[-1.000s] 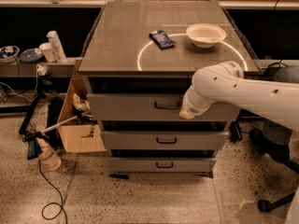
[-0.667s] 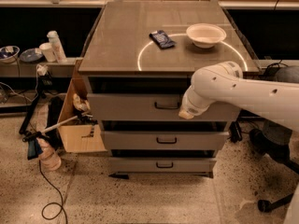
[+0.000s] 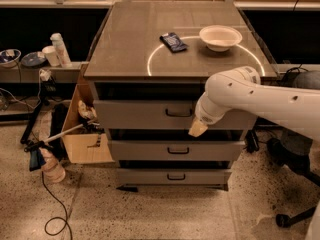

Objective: Close top drawer

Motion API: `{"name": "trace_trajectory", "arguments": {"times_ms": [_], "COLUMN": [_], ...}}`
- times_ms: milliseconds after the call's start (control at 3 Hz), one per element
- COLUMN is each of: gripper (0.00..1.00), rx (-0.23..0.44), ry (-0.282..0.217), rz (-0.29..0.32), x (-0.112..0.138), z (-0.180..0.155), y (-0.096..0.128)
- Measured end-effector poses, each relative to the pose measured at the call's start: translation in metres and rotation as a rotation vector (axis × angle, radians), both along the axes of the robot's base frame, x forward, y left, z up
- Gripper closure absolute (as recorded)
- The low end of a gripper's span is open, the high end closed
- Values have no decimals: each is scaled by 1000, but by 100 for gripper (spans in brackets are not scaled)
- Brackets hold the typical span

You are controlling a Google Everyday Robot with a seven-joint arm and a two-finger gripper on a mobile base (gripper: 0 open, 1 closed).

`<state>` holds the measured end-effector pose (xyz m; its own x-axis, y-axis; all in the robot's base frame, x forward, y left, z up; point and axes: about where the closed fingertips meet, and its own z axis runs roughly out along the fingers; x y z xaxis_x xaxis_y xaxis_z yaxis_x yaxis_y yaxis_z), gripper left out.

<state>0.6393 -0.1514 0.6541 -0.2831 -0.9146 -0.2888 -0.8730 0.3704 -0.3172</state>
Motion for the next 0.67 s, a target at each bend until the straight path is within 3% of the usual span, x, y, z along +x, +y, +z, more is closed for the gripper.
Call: {"name": "trace_trajectory", "arguments": {"times_ms": [333, 667], "gripper": [0, 0], "rx": [3, 3], "ry": [-11, -11], "rz": [6, 6], "x": [-9, -9], "z": [7, 7], "y": [-1, -1]}}
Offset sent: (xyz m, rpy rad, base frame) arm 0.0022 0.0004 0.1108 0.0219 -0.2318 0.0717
